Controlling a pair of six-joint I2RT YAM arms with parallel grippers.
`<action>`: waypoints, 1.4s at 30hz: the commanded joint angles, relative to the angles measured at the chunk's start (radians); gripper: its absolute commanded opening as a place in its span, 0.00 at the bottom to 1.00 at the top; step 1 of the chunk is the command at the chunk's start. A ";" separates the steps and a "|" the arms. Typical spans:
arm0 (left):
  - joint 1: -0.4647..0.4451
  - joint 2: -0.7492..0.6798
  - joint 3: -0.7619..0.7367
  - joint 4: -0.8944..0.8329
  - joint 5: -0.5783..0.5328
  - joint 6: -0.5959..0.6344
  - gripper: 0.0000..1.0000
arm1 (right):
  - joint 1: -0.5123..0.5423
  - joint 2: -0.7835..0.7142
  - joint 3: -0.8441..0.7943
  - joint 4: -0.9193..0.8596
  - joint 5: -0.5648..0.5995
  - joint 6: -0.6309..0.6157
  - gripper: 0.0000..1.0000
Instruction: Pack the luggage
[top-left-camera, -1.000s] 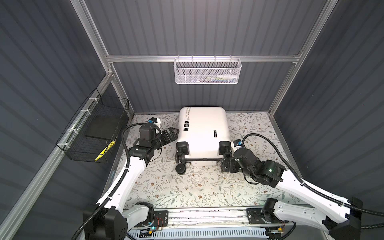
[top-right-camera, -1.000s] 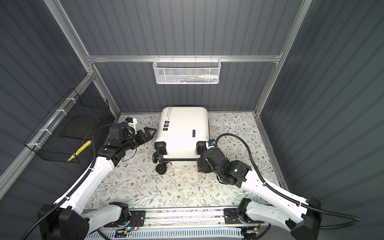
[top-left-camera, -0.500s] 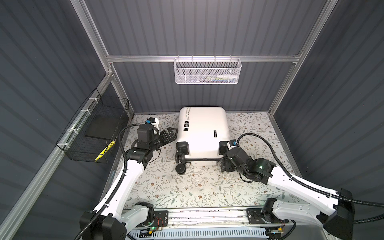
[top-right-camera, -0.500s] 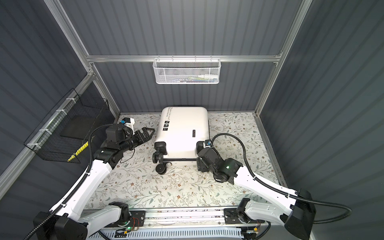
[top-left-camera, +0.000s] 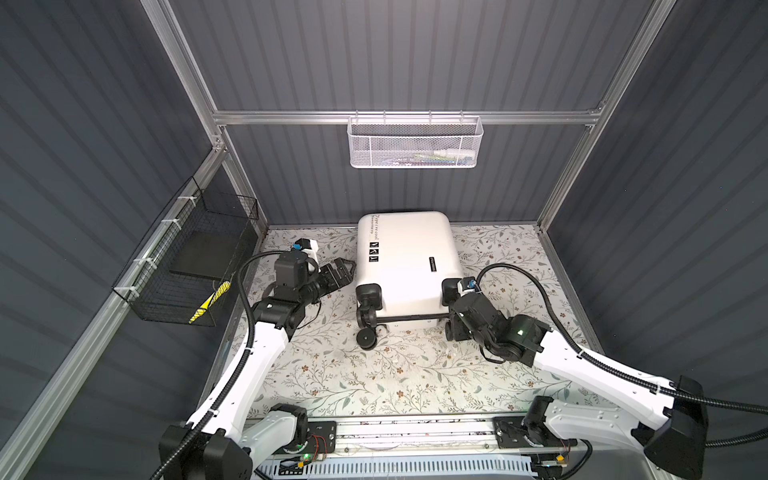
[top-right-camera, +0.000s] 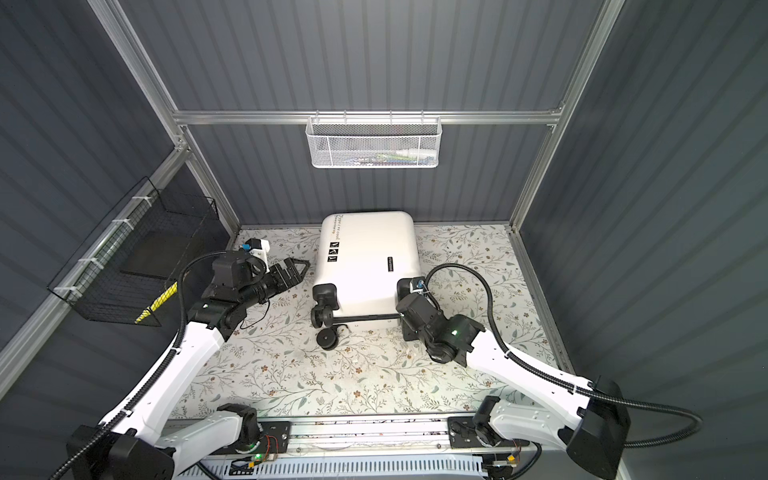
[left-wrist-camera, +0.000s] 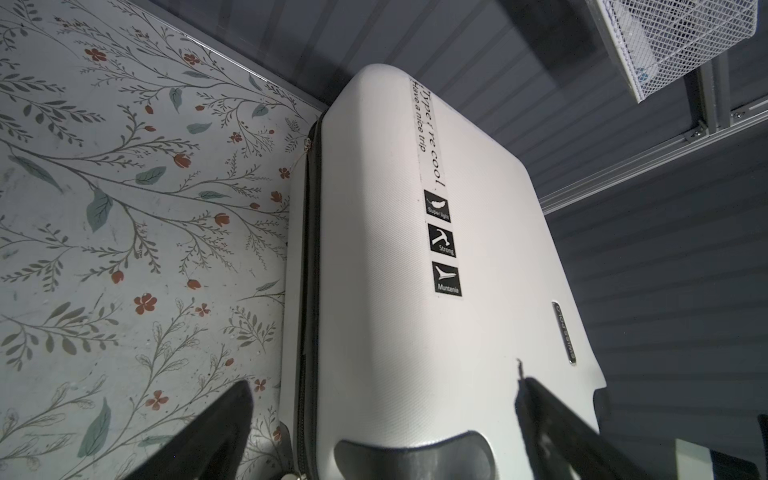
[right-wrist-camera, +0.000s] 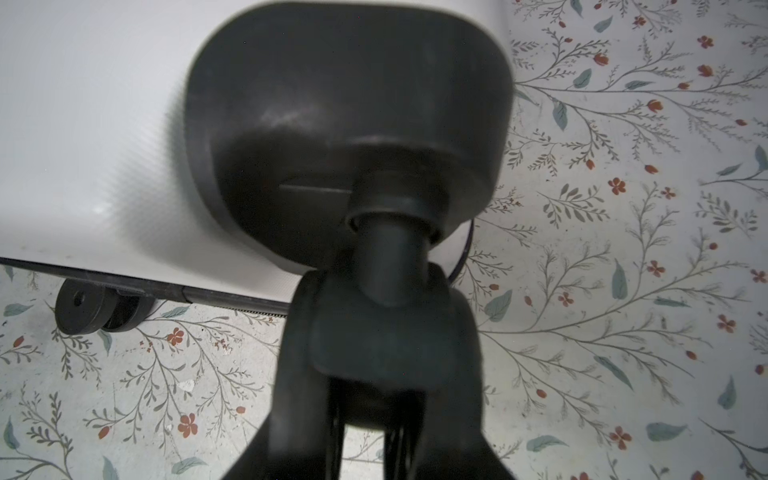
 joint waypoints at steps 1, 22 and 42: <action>0.002 -0.022 -0.011 0.006 0.008 0.002 1.00 | 0.009 -0.012 0.076 -0.005 0.007 -0.086 0.11; 0.004 -0.017 -0.042 0.014 -0.001 0.011 1.00 | -0.046 0.012 0.092 0.054 0.017 -0.171 0.02; 0.004 -0.023 -0.118 0.025 -0.018 0.022 1.00 | -0.132 0.008 0.038 0.115 -0.077 -0.167 0.03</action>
